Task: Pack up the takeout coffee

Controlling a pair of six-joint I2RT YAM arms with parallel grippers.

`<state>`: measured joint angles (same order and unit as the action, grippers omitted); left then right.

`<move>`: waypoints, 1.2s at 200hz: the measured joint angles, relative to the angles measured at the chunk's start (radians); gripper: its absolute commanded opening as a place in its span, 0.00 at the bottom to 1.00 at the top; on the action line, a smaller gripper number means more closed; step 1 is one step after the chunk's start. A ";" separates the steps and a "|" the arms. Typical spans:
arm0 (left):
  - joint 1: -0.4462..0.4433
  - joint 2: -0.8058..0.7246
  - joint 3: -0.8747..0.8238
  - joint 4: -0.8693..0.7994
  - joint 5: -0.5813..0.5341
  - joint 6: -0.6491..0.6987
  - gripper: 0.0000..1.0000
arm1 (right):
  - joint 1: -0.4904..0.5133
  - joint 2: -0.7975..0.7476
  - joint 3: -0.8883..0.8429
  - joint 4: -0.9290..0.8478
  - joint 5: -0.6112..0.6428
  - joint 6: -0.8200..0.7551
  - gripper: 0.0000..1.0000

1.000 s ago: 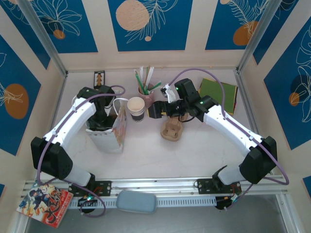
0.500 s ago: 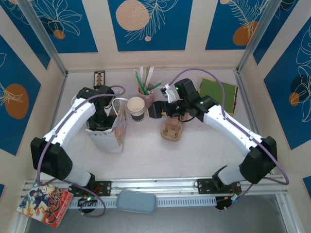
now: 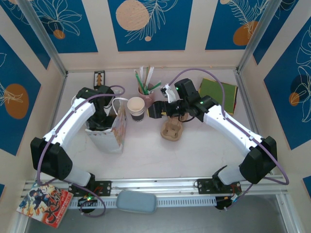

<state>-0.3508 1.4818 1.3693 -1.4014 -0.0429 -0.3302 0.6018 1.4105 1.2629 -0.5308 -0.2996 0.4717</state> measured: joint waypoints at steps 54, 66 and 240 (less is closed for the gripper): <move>0.000 -0.002 0.000 0.000 0.002 0.000 0.59 | 0.000 0.000 0.000 0.000 0.000 0.000 0.99; 0.000 -0.002 0.000 0.000 0.002 0.000 0.59 | 0.000 0.000 0.000 0.000 0.000 0.000 0.99; 0.002 -0.008 -0.011 0.037 0.061 0.023 0.58 | 0.000 0.000 0.000 0.000 0.000 0.000 0.99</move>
<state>-0.3485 1.4742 1.3582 -1.3643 0.0185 -0.3069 0.6018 1.4105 1.2629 -0.5308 -0.2993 0.4721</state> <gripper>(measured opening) 0.627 0.991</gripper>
